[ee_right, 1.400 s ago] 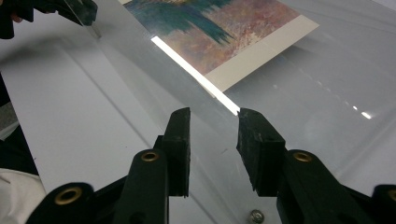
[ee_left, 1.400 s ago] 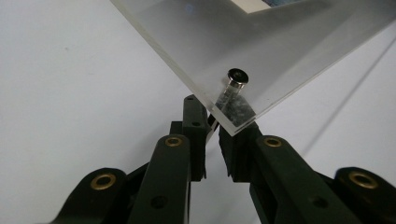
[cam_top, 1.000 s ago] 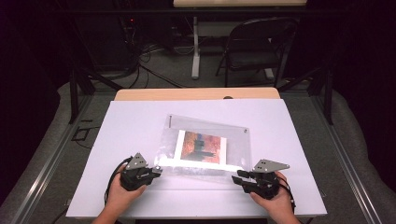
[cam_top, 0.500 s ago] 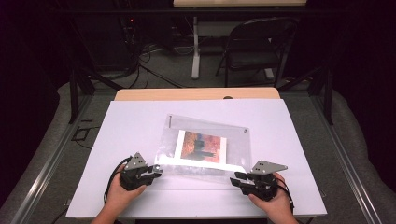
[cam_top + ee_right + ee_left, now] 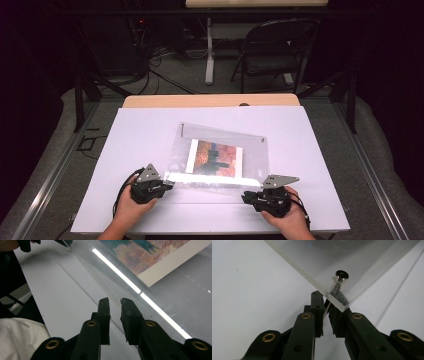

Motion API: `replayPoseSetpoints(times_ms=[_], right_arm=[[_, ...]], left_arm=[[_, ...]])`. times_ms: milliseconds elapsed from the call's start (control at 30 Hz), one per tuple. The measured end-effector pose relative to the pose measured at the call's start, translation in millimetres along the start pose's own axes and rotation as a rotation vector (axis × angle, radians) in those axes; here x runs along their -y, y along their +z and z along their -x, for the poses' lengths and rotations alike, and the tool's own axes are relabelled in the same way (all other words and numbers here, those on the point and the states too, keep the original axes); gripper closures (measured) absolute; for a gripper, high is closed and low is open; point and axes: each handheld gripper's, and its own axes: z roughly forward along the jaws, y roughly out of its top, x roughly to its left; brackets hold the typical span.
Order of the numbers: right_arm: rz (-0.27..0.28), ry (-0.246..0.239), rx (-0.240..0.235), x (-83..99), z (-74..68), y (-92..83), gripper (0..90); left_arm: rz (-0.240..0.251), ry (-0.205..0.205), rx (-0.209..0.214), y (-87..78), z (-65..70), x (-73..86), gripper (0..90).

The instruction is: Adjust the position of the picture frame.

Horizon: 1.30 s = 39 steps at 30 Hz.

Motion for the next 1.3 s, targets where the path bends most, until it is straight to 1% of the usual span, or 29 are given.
replayPoseSetpoints(times_ms=[100,167,233,267,300,367,400,433,467,500,533,567,633,667,700,800,833,900,933,967,1033,1100,1167,1200,1233,1300], right_arm=[[-0.042,0.032,-0.034,0.3,-1.5,2.4,85.0],[-0.086,0.048,-0.048,1.1,-0.9,5.0,86.5],[-0.123,0.069,-0.044,2.1,0.9,7.4,89.3],[-0.134,0.080,-0.037,2.6,2.6,8.2,89.9],[-0.136,0.092,-0.031,2.6,3.7,8.2,90.0],[-0.134,0.122,-0.017,2.0,7.6,6.8,90.0],[-0.131,0.139,0.000,1.2,10.5,5.2,90.0],[-0.137,0.154,-0.012,0.7,12.7,4.5,90.0],[-0.135,0.178,-0.022,0.6,15.1,4.4,90.0],[-0.135,0.178,-0.022,0.6,15.1,4.4,90.0],[-0.152,0.181,0.000,0.9,16.2,5.4,90.0],[-0.159,0.180,0.006,0.8,16.4,5.6,90.0],[-0.163,0.187,0.010,0.4,16.7,6.0,90.0],[-0.163,0.190,0.021,-1.5,18.5,6.0,90.0],[-0.163,0.196,0.023,-2.3,20.0,5.6,90.0],[-0.150,0.246,0.017,-4.8,28.3,5.2,90.0],[-0.146,0.261,0.015,-5.4,31.2,5.3,90.0],[-0.148,0.279,0.021,-6.9,37.2,5.8,90.0],[-0.137,0.285,0.025,-7.4,40.0,7.0,90.0],[-0.149,0.283,0.034,-8.6,43.1,7.1,90.0],[-0.140,0.305,0.027,-11.3,48.6,8.7,90.0],[-0.141,0.309,0.029,-15.7,52.8,10.0,90.0],[-0.140,0.308,0.029,-18.1,54.7,11.0,90.0],[-0.130,0.308,0.030,-20.0,56.4,13.0,90.0],[-0.142,0.308,0.030,-24.0,60.8,16.8,90.0],[-0.149,0.311,0.032,-25.5,62.5,18.5,90.0]], left_arm=[[0.022,-0.010,0.004,-3.1,-0.2,-1.9,82.6],[0.028,-0.017,0.010,-4.7,-0.4,-3.1,82.6],[0.031,-0.019,0.015,-6.2,-0.6,-4.0,82.6],[0.036,-0.027,0.017,-6.5,0.0,-4.0,82.6],[0.039,-0.031,0.021,-7.2,0.6,-4.3,82.5],[0.043,-0.023,0.028,-8.5,2.3,-5.0,82.6],[0.047,-0.021,0.032,-8.9,3.2,-5.1,82.8],[0.053,-0.028,0.034,-9.7,4.7,-5.6,82.9],[0.056,-0.025,0.037,-10.5,4.8,-6.1,83.0],[0.056,-0.025,0.037,-10.5,4.8,-6.1,83.0],[0.061,-0.026,0.043,-11.5,5.8,-6.6,83.1],[0.061,-0.017,0.041,-11.7,6.4,-6.9,83.2],[0.062,-0.011,0.045,-11.8,7.5,-7.1,83.4],[0.068,-0.010,0.051,-11.2,8.7,-7.4,83.7],[0.069,-0.007,0.058,-10.6,9.4,-7.7,83.7],[0.073,0.004,0.065,-8.0,12.5,-8.7,84.0],[0.067,0.013,0.067,-7.2,13.5,-9.3,84.1],[0.063,0.018,0.075,-4.3,17.0,-10.1,84.1],[0.063,0.021,0.078,-2.7,18.9,-10.5,84.2],[0.060,0.027,0.081,-1.5,20.6,-11.0,84.3],[0.059,0.037,0.091,0.3,23.4,-12.3,84.5],[0.070,0.034,0.099,2.2,26.1,-13.3,84.6],[0.070,0.039,0.100,2.9,26.9,-13.9,84.7],[0.065,0.041,0.108,4.1,27.5,-14.5,84.7],[0.059,0.044,0.113,6.2,28.1,-14.5,84.6],[0.062,0.043,0.111,7.3,28.6,-14.4,84.6]])
